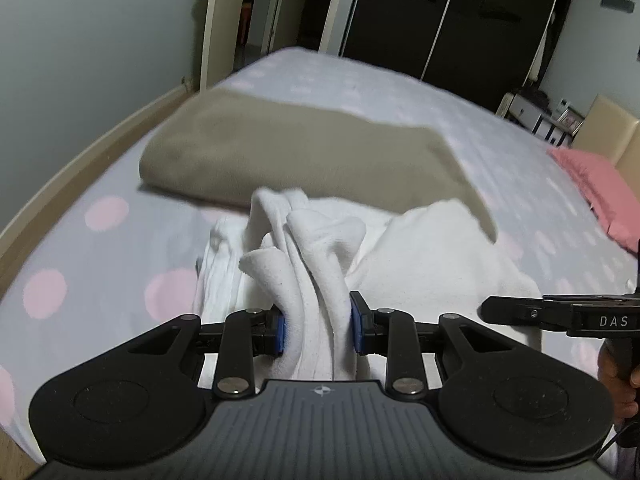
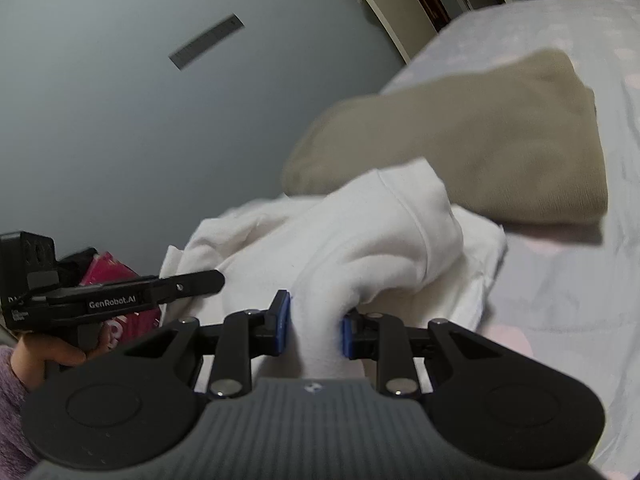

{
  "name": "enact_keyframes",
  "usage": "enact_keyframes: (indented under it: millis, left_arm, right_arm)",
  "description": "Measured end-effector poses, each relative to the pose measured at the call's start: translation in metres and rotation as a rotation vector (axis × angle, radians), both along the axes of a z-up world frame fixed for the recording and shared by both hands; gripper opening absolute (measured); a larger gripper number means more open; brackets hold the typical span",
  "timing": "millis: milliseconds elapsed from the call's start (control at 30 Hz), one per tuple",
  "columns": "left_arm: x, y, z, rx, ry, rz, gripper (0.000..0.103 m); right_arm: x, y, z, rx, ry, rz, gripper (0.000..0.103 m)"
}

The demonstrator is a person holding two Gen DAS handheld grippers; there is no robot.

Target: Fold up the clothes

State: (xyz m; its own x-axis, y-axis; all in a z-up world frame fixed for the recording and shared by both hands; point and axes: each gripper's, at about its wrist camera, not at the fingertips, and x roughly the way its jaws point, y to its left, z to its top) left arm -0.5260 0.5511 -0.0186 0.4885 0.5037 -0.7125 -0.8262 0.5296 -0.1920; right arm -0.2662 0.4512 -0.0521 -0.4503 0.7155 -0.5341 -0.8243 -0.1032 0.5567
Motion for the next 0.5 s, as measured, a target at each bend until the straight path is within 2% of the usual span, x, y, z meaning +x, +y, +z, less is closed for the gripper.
enact_keyframes:
  millis: [100, 200, 233, 300, 433, 500]
  left_arm:
    - [0.006, 0.003, -0.015, -0.012, 0.046, -0.004, 0.028]
    - [0.007, 0.000, -0.018, -0.014, 0.059, 0.011, 0.030]
    - [0.008, -0.003, -0.015, -0.010, 0.067, 0.009, 0.032]
    - [0.007, -0.011, -0.007, 0.007, 0.074, 0.013, 0.040]
    - [0.000, -0.030, 0.013, 0.048, 0.076, 0.030, 0.045]
    - [-0.004, -0.040, 0.023, 0.069, 0.078, 0.039, 0.047]
  right_arm:
    - [0.003, 0.008, -0.019, -0.061, -0.021, -0.004, 0.028]
    - [0.008, 0.012, -0.024, -0.081, 0.004, -0.004, 0.031]
    - [0.010, 0.014, -0.025, -0.085, 0.013, -0.004, 0.034]
    - [0.012, 0.013, -0.022, -0.084, 0.033, -0.003, 0.038]
    - [0.024, 0.005, -0.009, -0.037, 0.045, -0.006, 0.047]
    - [0.034, 0.002, -0.004, -0.020, 0.060, -0.009, 0.048]
